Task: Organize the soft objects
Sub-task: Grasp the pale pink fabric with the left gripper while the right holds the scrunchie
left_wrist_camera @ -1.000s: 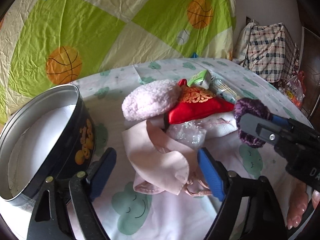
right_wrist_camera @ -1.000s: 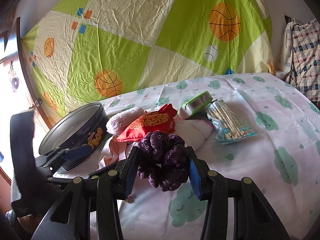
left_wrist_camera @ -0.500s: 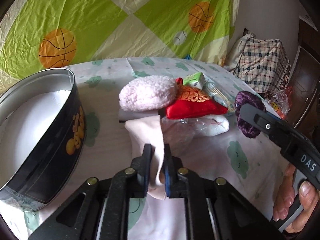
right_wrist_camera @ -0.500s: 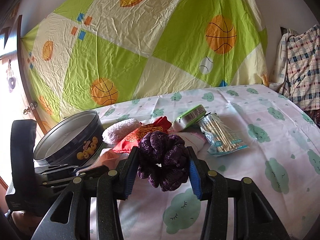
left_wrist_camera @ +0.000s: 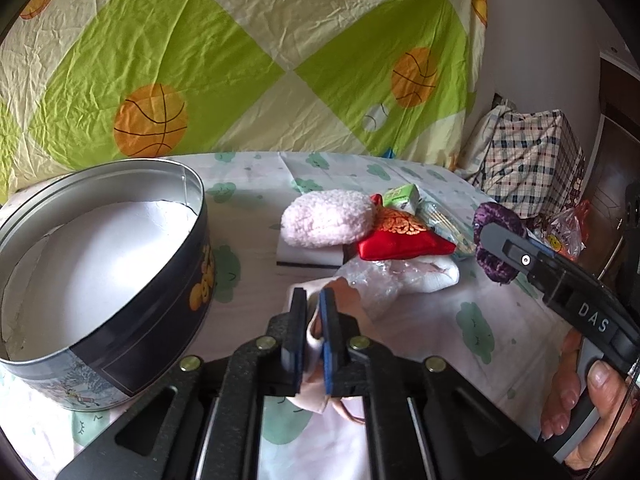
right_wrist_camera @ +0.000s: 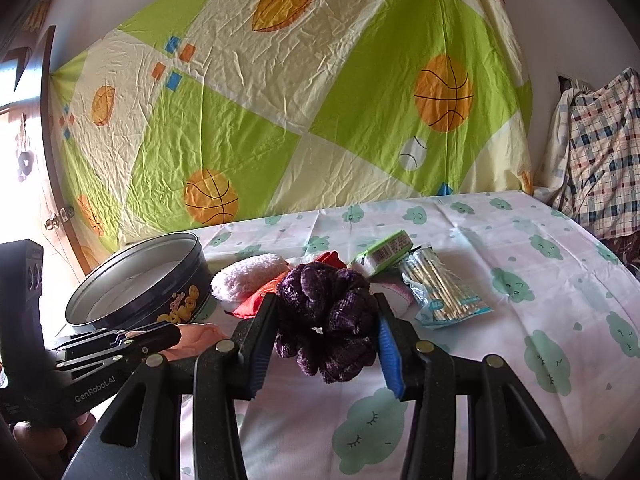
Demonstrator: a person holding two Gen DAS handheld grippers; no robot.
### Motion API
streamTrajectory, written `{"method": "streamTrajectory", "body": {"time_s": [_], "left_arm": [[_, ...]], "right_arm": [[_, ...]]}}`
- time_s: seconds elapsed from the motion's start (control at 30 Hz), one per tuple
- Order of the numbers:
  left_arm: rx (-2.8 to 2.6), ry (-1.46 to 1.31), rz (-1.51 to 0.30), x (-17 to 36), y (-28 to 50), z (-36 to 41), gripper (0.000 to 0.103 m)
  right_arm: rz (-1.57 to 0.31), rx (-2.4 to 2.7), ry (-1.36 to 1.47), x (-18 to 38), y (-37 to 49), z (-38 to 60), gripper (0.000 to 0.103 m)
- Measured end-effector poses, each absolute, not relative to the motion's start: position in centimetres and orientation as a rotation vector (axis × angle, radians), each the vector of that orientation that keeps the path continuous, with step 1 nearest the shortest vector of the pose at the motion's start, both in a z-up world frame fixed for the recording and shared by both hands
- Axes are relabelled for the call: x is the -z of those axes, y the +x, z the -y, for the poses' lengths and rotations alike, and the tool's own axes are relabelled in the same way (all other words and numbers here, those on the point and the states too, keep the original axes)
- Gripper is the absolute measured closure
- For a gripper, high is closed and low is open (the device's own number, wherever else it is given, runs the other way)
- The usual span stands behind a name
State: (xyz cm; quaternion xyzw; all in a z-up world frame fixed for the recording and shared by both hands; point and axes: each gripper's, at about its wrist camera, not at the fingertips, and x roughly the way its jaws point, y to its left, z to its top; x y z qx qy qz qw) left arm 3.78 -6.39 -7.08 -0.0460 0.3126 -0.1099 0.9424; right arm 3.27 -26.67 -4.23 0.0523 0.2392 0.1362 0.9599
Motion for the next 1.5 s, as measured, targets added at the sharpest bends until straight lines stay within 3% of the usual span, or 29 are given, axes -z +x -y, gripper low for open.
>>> {"method": "streamTrajectory", "body": {"time_s": [0.37,0.43,0.5,0.57,0.63,0.77,0.83,0.93,0.97,1.03,1.07,1.2,1.5], "left_arm": [[0.238,-0.074,-0.659,7.4,3.7,6.3,0.097],[0.216,-0.059,-0.689,7.8,4.0,6.5,0.079],[0.200,-0.051,-0.713,8.1,4.1,6.6,0.028],[0.182,-0.039,-0.709,8.1,3.9,6.8,0.015],[0.180,-0.022,-0.670,7.7,3.2,7.0,0.011],[0.191,0.052,-0.727,8.3,3.8,8.5,0.012],[0.188,0.073,-0.768,8.8,4.4,8.8,0.018],[0.177,0.085,-0.815,9.5,4.9,9.0,0.046],[0.177,0.079,-0.832,9.7,5.1,8.9,0.065],[0.186,0.068,-0.868,10.3,5.4,8.9,0.077],[0.182,0.071,-0.862,10.3,5.3,8.9,0.090],[0.213,0.069,-0.834,10.0,4.6,9.0,0.096],[0.221,0.026,-0.704,7.5,3.2,7.7,0.096]], "right_arm": [[-0.497,-0.277,0.105,4.4,3.6,26.3,0.054],[-0.501,-0.274,0.104,4.5,3.7,26.4,0.054],[-0.504,-0.273,0.105,4.5,3.7,26.4,0.054],[-0.506,-0.274,0.110,4.5,3.7,26.5,0.054],[-0.510,-0.275,0.116,4.6,3.8,26.7,0.054],[-0.518,-0.278,0.128,4.7,3.9,26.9,0.054],[-0.519,-0.280,0.132,4.7,4.0,27.0,0.053],[-0.519,-0.280,0.133,4.7,4.0,27.0,0.053],[-0.519,-0.281,0.133,4.7,4.0,27.0,0.053],[-0.518,-0.282,0.134,4.7,3.9,27.0,0.053],[-0.518,-0.281,0.133,4.7,3.9,27.0,0.053],[-0.508,-0.282,0.128,4.6,3.8,26.9,0.053],[-0.476,-0.285,0.110,4.3,3.2,26.5,0.053]]}}
